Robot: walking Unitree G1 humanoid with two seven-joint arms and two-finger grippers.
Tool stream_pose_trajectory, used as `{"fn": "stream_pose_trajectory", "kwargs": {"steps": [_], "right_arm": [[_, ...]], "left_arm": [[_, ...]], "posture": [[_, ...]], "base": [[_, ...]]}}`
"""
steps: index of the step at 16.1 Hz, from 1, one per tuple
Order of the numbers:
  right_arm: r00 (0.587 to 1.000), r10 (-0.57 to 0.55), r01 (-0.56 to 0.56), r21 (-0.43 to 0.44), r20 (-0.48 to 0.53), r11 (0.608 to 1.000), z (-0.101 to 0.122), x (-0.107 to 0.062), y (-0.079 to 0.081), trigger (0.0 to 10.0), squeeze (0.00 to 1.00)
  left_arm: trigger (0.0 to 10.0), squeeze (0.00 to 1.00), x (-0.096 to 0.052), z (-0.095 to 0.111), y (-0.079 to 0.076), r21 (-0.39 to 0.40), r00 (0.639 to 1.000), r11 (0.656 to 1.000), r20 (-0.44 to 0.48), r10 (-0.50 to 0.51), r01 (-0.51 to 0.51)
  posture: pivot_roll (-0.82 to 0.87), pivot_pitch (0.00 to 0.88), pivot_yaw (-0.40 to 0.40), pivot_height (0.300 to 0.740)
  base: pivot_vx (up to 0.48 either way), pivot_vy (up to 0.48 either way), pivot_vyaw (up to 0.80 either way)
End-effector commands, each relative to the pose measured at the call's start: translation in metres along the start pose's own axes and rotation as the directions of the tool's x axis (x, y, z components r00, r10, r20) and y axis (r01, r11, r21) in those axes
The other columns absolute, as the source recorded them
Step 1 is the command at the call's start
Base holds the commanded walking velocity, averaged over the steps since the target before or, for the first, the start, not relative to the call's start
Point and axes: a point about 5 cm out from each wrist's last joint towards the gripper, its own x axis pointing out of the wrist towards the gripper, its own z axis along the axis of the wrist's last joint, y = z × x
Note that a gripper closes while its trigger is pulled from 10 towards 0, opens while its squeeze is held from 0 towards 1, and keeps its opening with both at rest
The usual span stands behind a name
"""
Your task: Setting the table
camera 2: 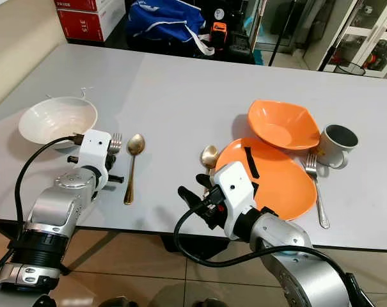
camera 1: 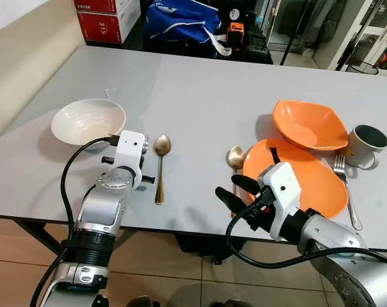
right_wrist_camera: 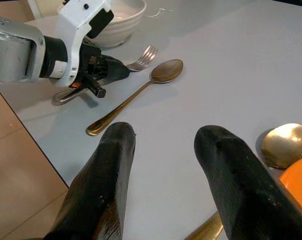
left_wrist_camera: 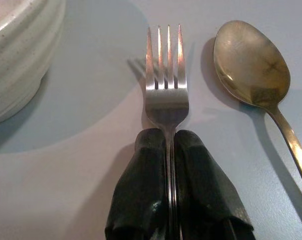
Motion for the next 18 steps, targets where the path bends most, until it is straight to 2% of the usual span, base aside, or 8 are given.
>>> {"fn": "stream_pose_trajectory", "kwargs": {"steps": [1, 8, 9, 11, 14, 16, 17, 18], "right_arm": [[1.000, 0.008, -0.008, -0.006, -0.007, 1.000, 0.000, 0.001, -0.001, 10.0, 0.00], [1.000, 0.009, -0.009, -0.011, -0.004, 1.000, 0.001, 0.002, -0.003, 10.0, 0.00], [1.000, 0.008, -0.008, -0.011, -0.002, 1.000, 0.002, 0.002, -0.003, 10.0, 0.00], [1.000, 0.001, -0.001, -0.006, 0.008, 1.000, 0.002, 0.002, -0.005, 10.0, 0.00], [0.995, 0.031, -0.033, 0.018, 0.098, 0.999, 0.011, 0.005, -0.006, 10.0, 0.00], [0.992, 0.066, -0.065, -0.006, 0.111, 0.998, 0.015, 0.009, -0.004, 10.0, 0.00], [0.992, 0.019, -0.017, -0.022, 0.123, 1.000, 0.017, 0.011, -0.008, 10.0, 0.00], [0.984, -0.093, 0.098, -0.026, 0.154, 0.995, 0.020, 0.013, -0.019, 10.0, 0.00]], "left_arm": [[10.0, 1.00, 0.001, -0.003, -0.004, 0.006, 0.999, 1.000, -0.033, -0.024, 0.024], [10.0, 0.98, -0.002, 0.004, -0.003, 0.020, 1.000, 1.000, -0.008, -0.005, 0.005], [10.0, 0.00, -0.006, 0.012, 0.000, 0.034, 0.999, 0.999, 0.033, 0.018, -0.019], [10.0, 0.00, -0.019, 0.036, 0.003, 0.044, 0.983, 0.998, 0.179, 0.046, -0.055], [10.0, 0.00, -0.046, 0.065, -0.010, 0.076, 0.909, 0.996, 0.410, -0.069, 0.041], [10.0, 0.00, -0.060, 0.066, -0.003, 0.030, 0.892, 0.999, 0.451, -0.032, 0.020], [10.0, 0.00, -0.065, 0.065, 0.002, -0.004, 0.883, 1.000, 0.469, 0.004, -0.002], [10.0, 0.00, -0.073, 0.070, 0.004, -0.009, 0.842, 1.000, 0.539, 0.003, 0.002]], "posture": [[-0.06, 0.022, -0.040, 0.740], [-0.06, 0.012, -0.041, 0.740], [-0.06, 0.010, -0.042, 0.740], [-0.05, 0.010, -0.046, 0.740], [-0.04, 0.008, -0.051, 0.740], [-0.02, 0.004, -0.057, 0.740], [-0.02, 0.008, -0.056, 0.740], [-0.01, 0.010, -0.057, 0.740]], "base": [[0.000, 0.000, 0.00], [0.000, 0.000, 0.00], [0.000, 0.000, 0.00], [0.000, 0.000, 0.00], [0.000, 0.000, 0.00], [0.000, 0.000, 0.00], [0.000, 0.000, 0.00], [0.000, 0.000, 0.00]]}}
